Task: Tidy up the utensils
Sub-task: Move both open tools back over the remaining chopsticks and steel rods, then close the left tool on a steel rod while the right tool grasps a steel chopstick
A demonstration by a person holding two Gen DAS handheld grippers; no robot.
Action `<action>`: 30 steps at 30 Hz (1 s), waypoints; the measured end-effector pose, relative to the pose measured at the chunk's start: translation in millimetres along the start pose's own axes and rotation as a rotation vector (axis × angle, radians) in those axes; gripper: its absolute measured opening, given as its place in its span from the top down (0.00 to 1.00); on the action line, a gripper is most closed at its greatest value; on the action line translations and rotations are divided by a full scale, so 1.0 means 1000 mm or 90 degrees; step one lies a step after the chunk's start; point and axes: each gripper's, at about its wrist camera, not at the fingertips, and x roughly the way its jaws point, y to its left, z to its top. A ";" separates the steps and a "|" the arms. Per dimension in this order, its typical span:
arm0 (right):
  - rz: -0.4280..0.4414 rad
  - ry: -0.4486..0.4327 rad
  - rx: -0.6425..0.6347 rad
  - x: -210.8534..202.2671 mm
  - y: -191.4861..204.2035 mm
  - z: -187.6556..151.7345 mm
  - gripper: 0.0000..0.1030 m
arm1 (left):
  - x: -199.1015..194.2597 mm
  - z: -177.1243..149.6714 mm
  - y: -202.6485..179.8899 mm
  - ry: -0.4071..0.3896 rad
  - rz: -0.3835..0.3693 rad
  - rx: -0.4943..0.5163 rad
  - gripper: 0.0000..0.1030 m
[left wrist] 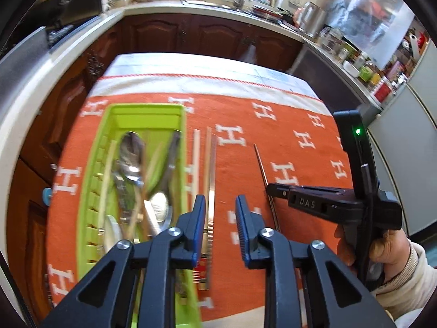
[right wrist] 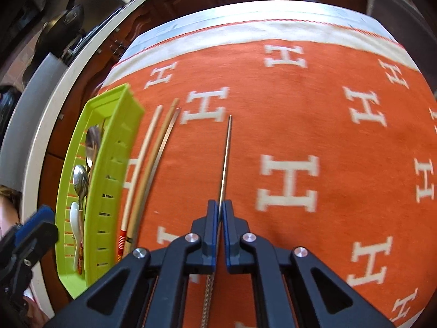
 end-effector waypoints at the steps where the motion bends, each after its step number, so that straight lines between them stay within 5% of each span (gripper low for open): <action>1: 0.004 -0.002 0.008 -0.003 -0.007 -0.001 1.00 | 0.005 0.000 -0.005 0.008 -0.007 0.006 0.84; 8: 0.016 -0.007 0.049 -0.015 -0.041 -0.012 1.00 | 0.044 0.000 -0.022 0.065 -0.013 0.034 0.90; 30: 0.082 -0.046 0.048 -0.038 -0.062 -0.027 1.00 | 0.096 0.010 -0.017 0.127 0.124 0.070 0.91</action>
